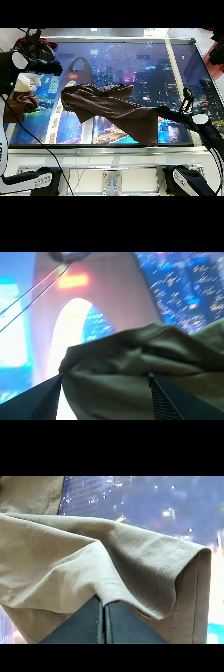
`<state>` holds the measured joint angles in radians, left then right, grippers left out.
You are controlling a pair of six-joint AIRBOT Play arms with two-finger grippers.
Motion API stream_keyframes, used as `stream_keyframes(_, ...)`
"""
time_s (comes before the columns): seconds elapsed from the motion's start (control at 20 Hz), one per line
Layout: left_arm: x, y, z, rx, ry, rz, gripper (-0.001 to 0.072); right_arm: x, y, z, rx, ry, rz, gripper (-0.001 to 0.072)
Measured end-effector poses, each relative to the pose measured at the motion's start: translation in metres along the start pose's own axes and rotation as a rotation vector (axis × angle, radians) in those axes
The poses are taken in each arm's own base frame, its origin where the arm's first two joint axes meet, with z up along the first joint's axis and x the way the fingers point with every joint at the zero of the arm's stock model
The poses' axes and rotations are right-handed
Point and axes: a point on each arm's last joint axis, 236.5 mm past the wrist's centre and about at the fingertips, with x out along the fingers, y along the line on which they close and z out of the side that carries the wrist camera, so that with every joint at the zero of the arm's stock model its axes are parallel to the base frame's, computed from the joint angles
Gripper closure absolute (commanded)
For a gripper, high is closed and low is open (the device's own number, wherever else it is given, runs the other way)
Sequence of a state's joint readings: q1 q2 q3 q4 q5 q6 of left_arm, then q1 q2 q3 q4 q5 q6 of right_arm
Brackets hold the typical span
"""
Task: Fold the shirts.
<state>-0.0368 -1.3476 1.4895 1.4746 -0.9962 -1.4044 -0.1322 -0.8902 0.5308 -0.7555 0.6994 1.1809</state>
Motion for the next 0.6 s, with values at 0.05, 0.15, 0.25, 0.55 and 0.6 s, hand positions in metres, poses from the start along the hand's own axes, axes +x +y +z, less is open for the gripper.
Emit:
stream_keyframes(0.05, 0.003, 0.009, -0.012, 0.003, 0.027, 0.015, 0.0129, 0.000, 0.000, 0.000, 0.000, 0.000, 0.000, 0.0621)
stream_keyframes(0.15, 0.010, 0.020, -0.042, -0.038, 0.070, 0.015, 0.0129, 0.000, 0.000, 0.000, -0.001, 0.000, 0.000, 0.0609)
stream_keyframes(0.25, 0.021, 0.027, -0.071, -0.130, 0.075, -0.008, 0.0128, 0.000, 0.000, 0.000, 0.001, 0.000, 0.002, 0.0595)
stream_keyframes(0.55, 0.067, 0.034, -0.138, -0.489, 0.099, -0.102, 0.0129, 0.000, 0.009, 0.004, 0.050, -0.015, 0.040, 0.0595)
stream_keyframes(0.6, 0.076, 0.033, -0.145, -0.520, 0.111, -0.118, 0.0129, 0.000, 0.011, 0.005, 0.061, -0.019, 0.048, 0.0595)
